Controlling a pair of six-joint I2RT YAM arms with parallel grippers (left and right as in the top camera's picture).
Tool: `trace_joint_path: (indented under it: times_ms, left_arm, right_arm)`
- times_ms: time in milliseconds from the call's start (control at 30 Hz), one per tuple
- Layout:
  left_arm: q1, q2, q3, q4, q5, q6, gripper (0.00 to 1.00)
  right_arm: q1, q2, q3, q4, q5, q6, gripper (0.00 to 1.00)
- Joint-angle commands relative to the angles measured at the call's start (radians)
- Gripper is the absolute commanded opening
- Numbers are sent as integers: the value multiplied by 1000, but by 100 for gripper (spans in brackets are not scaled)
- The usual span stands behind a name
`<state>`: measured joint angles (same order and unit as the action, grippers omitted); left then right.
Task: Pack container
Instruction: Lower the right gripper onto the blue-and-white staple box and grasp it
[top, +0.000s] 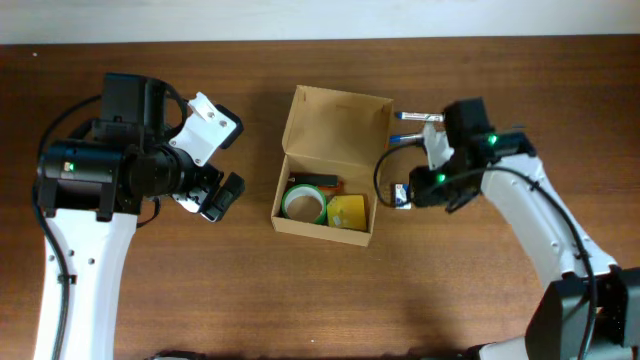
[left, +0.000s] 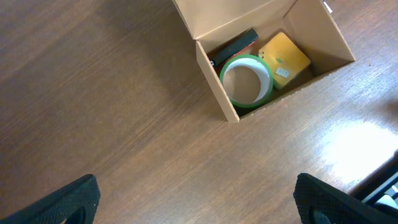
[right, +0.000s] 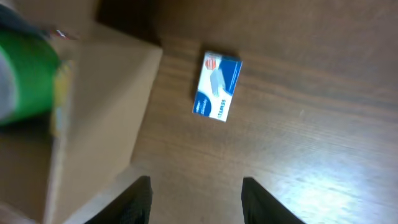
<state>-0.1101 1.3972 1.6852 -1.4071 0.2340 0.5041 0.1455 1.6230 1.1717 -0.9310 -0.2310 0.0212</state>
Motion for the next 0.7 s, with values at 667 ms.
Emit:
trace_joint_path:
  times_ms: [667]
  left_arm:
    - [2,-5,14,0,4,13,100]
  right_arm:
    - [72,2,-288,532,153,138,65]
